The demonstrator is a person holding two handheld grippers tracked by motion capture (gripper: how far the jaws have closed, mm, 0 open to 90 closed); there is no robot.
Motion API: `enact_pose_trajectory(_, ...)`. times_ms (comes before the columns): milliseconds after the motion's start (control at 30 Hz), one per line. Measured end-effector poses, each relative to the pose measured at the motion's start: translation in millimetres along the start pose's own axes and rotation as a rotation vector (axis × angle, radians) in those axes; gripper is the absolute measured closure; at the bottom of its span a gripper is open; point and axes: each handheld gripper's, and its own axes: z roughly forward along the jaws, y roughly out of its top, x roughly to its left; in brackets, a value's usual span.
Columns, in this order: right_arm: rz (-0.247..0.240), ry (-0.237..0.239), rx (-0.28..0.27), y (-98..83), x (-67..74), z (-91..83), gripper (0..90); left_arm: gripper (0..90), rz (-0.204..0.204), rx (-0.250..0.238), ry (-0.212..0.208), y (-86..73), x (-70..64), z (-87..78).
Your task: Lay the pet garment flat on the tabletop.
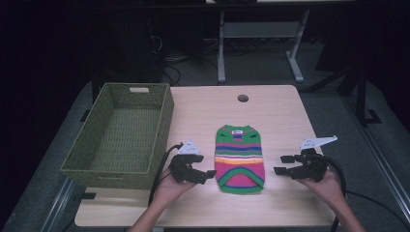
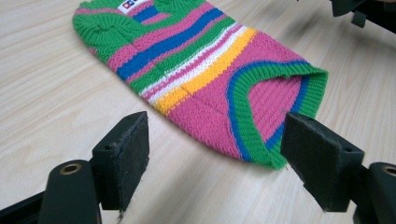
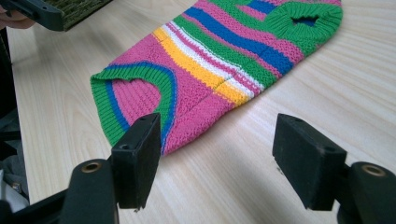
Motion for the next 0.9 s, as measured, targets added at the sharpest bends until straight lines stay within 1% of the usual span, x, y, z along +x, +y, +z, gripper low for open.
enact_pose_trajectory(167,-0.008,-0.003,-0.011,-4.3,1.0,-4.2,31.8,23.3,-0.006,-0.002,-0.015,-5.3,-2.8,-5.9)
enact_pose_trajectory(200,0.001,-0.006,-0.010,-8.2,1.3,-5.6,32.0,23.3,-0.029,-0.012,-0.036,-7.9,-4.8,-7.4)
enact_pose_trajectory(233,0.001,-0.006,-0.010,-8.2,1.3,-5.6,32.0,23.3,-0.029,-0.012,-0.036,-7.9,-4.8,-7.4)
enact_pose_trajectory(300,0.003,-0.005,-0.006,-12.5,1.4,-6.0,32.0,23.3,-0.020,-0.007,-0.034,-10.2,-7.6,-8.1)
enact_pose_trajectory(333,0.004,-0.006,-0.016,-16.7,2.2,-8.5,32.0,23.3,-0.019,-0.005,-0.039,-12.6,-9.5,-8.3)
enact_pose_trajectory(500,0.010,-0.010,-0.029,-24.0,2.8,-13.5,31.9,23.0,-0.017,-0.001,-0.038,-15.4,-11.0,-8.8)
enact_pose_trajectory(533,0.011,-0.016,-0.041,-27.6,2.1,-15.5,31.8,22.7,-0.018,-0.002,-0.037,-15.9,-11.3,-9.2)
enact_pose_trajectory(633,0.015,-0.027,-0.043,-31.1,1.3,-18.2,31.3,22.6,-0.012,-0.004,-0.029,-17.3,-13.6,-11.0)
enact_pose_trajectory(733,0.032,-0.035,-0.047,-39.5,0.7,-22.7,31.1,22.6,-0.006,-0.004,-0.025,-18.2,-15.5,-12.6)
enact_pose_trajectory(767,0.032,-0.035,-0.047,-39.5,0.7,-22.7,31.1,22.6,0.002,-0.003,-0.025,-18.4,-15.6,-13.1)
enact_pose_trajectory(800,0.034,-0.038,-0.059,-44.4,0.0,-24.4,31.1,22.5,-0.006,-0.007,-0.026,-19.0,-17.0,-13.3)
enact_pose_trajectory(900,0.041,-0.042,-0.057,-48.3,0.1,-26.4,30.7,22.5,0.007,0.000,-0.020,-20.3,-20.0,-14.7)
